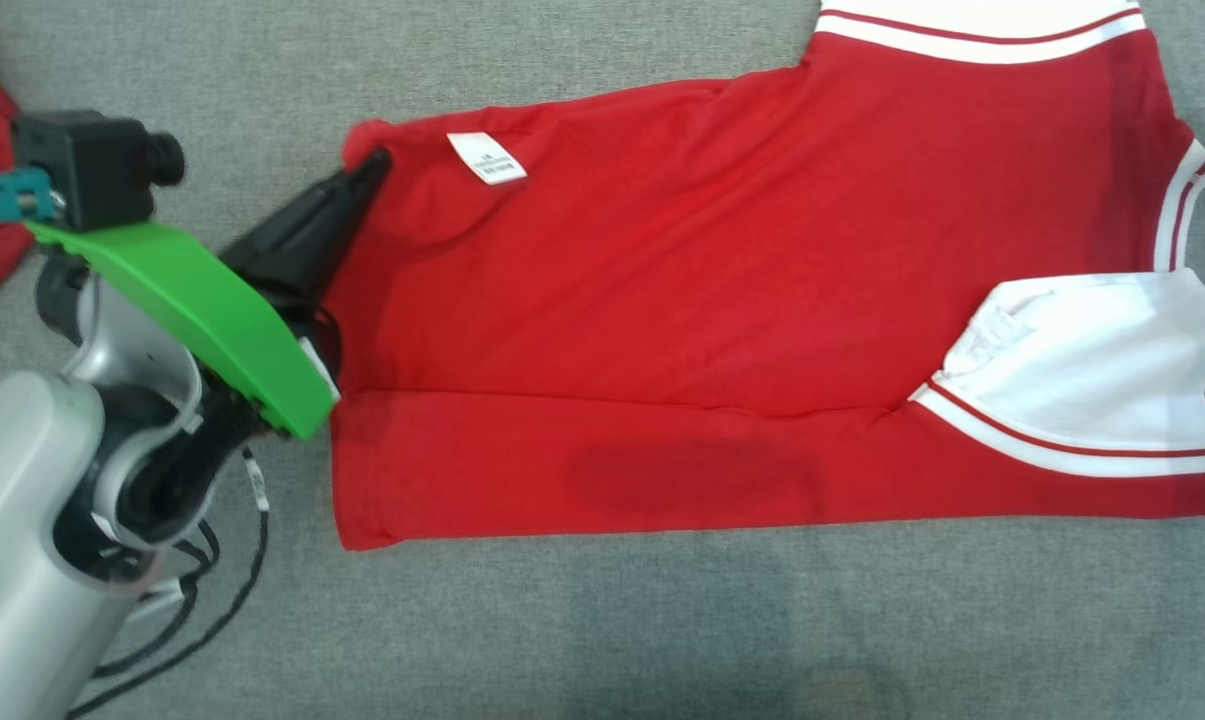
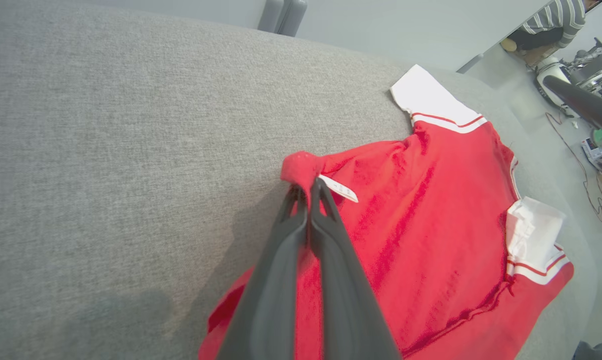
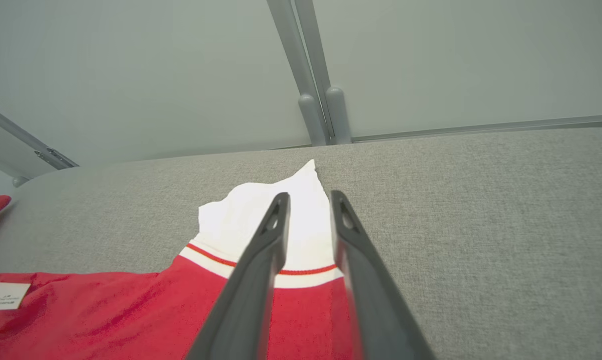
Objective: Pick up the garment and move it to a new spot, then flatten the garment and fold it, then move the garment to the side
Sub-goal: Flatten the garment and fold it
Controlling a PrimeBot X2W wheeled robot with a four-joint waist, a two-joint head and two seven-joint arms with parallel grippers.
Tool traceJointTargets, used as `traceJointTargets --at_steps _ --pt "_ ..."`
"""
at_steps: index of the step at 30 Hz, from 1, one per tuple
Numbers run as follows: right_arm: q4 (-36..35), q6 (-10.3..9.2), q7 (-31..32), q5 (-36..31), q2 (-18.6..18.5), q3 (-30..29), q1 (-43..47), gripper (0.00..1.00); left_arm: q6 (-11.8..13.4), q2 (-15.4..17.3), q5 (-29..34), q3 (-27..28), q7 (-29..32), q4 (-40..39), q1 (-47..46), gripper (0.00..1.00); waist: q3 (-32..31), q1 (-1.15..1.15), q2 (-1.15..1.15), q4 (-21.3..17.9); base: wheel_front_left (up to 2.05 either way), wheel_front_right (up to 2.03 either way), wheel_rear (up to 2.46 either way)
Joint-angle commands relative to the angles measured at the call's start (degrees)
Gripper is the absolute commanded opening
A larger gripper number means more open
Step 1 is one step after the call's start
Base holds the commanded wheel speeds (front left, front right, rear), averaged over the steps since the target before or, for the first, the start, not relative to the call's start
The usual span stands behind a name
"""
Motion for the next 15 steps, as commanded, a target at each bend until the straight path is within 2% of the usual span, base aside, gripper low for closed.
traceJointTargets --at_steps 1,7,9,15 --pt "0.9 0.03 0.2 -1.8 0.0 0.3 -1.1 1.0 0.5 0.4 1.1 -0.2 0.2 -1.7 1.4 0.0 0.9 0.0 0.36 1.1 0.0 0.0 0.0" --pt "8.3 0.03 1.7 -9.3 1.3 0.8 -8.0 1.0 0.6 -0.7 1.6 -1.4 -0.1 -4.8 1.1 0.0 3.7 0.0 0.36 5.5 0.0 0.0 0.0" --pt "13.8 0.03 3.2 -13.5 2.2 0.2 -12.9 1.0 -0.4 -2.7 2.2 -2.6 -0.1 -4.4 -0.7 0.0 5.2 0.0 0.36 8.2 0.0 0.0 0.0" --pt "24.0 0.03 5.2 -21.8 4.5 -1.7 -20.1 1.0 -1.5 -6.8 3.0 -5.0 0.0 -2.9 -3.1 0.0 6.0 0.0 0.36 12.3 0.0 0.0 0.0"
